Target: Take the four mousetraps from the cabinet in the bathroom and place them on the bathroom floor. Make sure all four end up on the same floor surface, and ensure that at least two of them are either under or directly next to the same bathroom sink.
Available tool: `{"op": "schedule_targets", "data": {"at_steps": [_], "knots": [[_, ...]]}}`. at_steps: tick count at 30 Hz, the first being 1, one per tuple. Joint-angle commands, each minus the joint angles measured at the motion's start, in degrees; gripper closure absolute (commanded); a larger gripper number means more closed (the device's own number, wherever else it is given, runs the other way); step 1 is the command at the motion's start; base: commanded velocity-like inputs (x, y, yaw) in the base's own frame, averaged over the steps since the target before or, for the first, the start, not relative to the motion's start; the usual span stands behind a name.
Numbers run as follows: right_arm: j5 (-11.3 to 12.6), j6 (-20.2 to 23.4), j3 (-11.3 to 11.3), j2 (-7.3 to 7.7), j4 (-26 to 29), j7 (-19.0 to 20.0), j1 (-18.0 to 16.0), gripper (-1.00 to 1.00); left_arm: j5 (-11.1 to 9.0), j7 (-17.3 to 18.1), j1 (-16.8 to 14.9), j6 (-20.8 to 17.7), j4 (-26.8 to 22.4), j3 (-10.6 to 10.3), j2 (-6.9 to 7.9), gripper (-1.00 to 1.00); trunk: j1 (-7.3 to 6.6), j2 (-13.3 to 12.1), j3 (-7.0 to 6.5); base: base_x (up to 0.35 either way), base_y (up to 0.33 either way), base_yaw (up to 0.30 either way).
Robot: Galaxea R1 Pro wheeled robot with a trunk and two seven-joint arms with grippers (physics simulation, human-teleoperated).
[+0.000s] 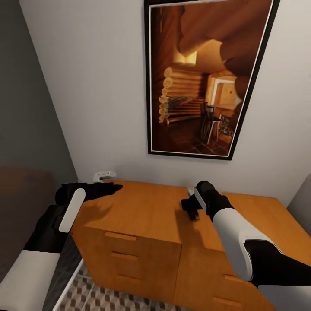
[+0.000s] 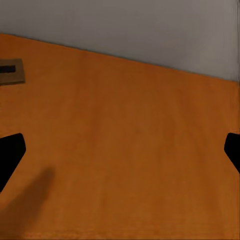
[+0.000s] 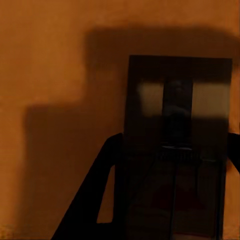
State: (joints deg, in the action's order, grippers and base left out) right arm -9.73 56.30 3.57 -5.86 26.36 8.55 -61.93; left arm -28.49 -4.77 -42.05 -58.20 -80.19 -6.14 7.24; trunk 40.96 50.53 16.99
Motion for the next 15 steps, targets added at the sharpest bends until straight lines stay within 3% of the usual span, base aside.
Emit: {"op": "schedule_targets", "data": {"at_steps": [1,7,15], "knots": [[-0.5,0.2,0.4,-0.06,0.1,0.4,0.0,1.00,-0.5,-0.5,0.0,-0.2,-0.1,-0.1,0.05,-1.00,-0.03,0.1,0.08,-0.337,0.000,0.000],[-0.6,-0.3,0.3,-0.19,0.3,0.2,0.0,1.00,-0.5,-0.6,0.0,-0.2,-0.1,-0.1,0.05,-1.00,-0.03,0.1,0.08,-0.280,0.000,0.000],[-0.6,-0.5,0.3,-0.35,4.4,-0.7,0.0,1.00,-0.4,-0.9,0.0,-0.2,-0.1,-0.1,0.05,-1.00,-0.03,0.1,0.08,-0.054,0.000,0.000]]}}
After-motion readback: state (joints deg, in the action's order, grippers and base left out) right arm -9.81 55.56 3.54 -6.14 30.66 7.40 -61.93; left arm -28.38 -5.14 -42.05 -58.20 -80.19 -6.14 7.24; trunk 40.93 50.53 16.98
